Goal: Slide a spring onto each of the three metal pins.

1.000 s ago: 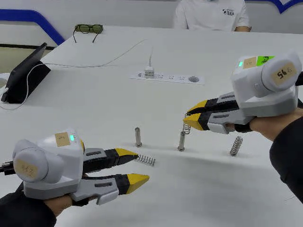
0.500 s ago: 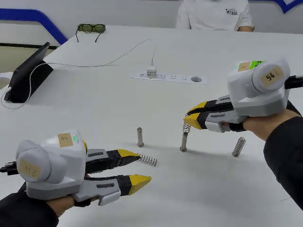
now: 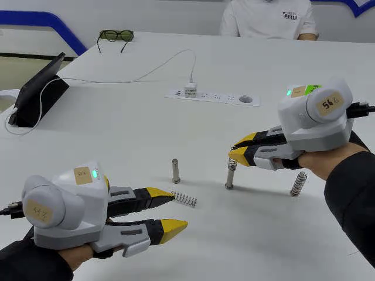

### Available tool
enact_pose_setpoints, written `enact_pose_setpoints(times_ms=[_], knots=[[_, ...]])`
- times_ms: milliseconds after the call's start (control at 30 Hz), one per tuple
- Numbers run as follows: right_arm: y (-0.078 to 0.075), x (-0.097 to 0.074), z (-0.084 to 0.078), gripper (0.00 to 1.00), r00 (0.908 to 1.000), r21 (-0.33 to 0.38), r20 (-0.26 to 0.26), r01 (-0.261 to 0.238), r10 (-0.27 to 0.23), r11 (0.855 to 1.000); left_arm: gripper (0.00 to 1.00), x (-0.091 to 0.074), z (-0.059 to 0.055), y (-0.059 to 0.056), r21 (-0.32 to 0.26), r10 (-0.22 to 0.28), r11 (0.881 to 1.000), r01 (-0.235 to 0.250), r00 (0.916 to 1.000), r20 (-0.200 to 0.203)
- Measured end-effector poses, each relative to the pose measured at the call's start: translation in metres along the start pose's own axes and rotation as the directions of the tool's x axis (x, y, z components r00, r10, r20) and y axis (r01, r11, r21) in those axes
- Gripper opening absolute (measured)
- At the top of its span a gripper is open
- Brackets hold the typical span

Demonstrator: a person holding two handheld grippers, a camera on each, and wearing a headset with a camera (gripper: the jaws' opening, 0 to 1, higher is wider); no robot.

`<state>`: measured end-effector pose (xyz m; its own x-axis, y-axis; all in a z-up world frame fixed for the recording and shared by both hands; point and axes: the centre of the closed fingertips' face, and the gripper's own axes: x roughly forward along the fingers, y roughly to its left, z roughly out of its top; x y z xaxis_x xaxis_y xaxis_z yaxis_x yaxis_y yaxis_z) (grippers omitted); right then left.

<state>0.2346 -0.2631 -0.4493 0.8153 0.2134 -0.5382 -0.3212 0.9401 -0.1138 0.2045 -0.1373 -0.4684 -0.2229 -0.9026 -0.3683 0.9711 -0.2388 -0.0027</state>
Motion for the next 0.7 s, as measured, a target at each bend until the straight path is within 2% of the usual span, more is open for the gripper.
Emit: enact_pose_setpoints(times_ms=[333, 700], knots=[[0.000, 0.010, -0.016, 0.12, 0.9998, 0.024, -0.016, 0.012, -0.012, 1.000, 0.30, 0.000, -0.002, 0.000, -0.001, -0.001, 1.000, 0.001, 1.0000, -0.003], [0.002, 0.023, -0.034, 0.12, 0.9983, 0.024, -0.058, 0.008, -0.007, 1.000, 0.30, 0.000, -0.004, 0.001, -0.008, 0.004, 1.000, -0.004, 1.0000, -0.002]])
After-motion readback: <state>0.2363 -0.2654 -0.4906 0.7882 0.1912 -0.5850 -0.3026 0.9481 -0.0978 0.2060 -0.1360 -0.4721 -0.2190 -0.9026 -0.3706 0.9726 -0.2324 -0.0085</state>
